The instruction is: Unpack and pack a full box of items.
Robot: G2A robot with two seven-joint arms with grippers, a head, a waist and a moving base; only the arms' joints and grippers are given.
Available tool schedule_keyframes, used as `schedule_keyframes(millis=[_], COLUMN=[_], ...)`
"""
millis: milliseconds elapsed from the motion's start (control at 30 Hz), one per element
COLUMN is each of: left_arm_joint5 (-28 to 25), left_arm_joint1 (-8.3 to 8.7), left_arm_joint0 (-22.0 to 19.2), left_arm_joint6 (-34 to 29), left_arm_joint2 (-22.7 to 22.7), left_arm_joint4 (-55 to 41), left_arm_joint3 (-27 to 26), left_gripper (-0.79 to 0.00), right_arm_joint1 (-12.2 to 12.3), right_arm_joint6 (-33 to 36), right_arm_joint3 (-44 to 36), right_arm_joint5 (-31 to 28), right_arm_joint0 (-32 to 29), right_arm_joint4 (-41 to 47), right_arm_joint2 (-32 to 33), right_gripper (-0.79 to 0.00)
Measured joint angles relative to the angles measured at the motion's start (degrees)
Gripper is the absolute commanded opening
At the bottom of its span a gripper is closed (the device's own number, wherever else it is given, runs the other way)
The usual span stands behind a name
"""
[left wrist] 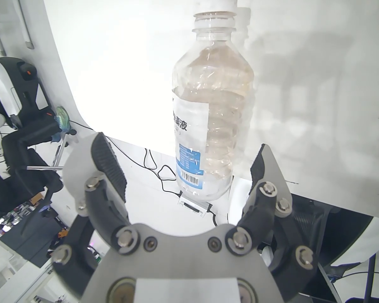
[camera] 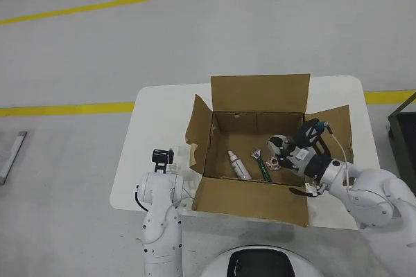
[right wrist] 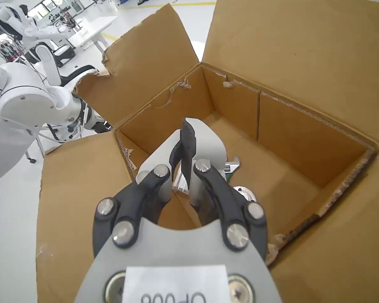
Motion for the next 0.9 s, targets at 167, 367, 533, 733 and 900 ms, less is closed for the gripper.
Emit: schedule_keyframes(millis=[167, 367, 533, 733, 900], left_arm_joint5=[0.0, 0.0, 0.0, 0.0, 0.0], left_arm_joint1=[0.0, 0.0, 0.0, 0.0, 0.0], left_arm_joint0=[0.0, 0.0, 0.0, 0.0, 0.0], left_arm_joint6=[0.0, 0.0, 0.0, 0.0, 0.0], left_arm_joint2=[0.0, 0.0, 0.0, 0.0, 0.0], left_arm_joint4=[0.0, 0.0, 0.0, 0.0, 0.0], left_arm_joint3=[0.0, 0.0, 0.0, 0.0, 0.0], left_gripper=[0.0, 0.0, 0.0, 0.0, 0.0], right_arm_joint1=[0.1, -1.0, -2.9, -4.4, -4.4], right_arm_joint6=[0.4, 13.2, 20.6, 22.4, 22.3], right_arm_joint3=[-0.9, 0.6, 7.8, 13.9, 13.7], right_arm_joint5=[1.4, 14.3, 23.1, 28.0, 27.8], right_arm_joint0=[0.3, 8.5, 18.2, 24.0, 23.9], right_arm_joint4=[-3.1, -11.6, -12.7, -14.7, -14.6], right_arm_joint2=[-0.5, -8.9, -18.2, -23.7, -23.5], right_gripper=[-0.785, -0.785, -0.785, -0.785, -0.785])
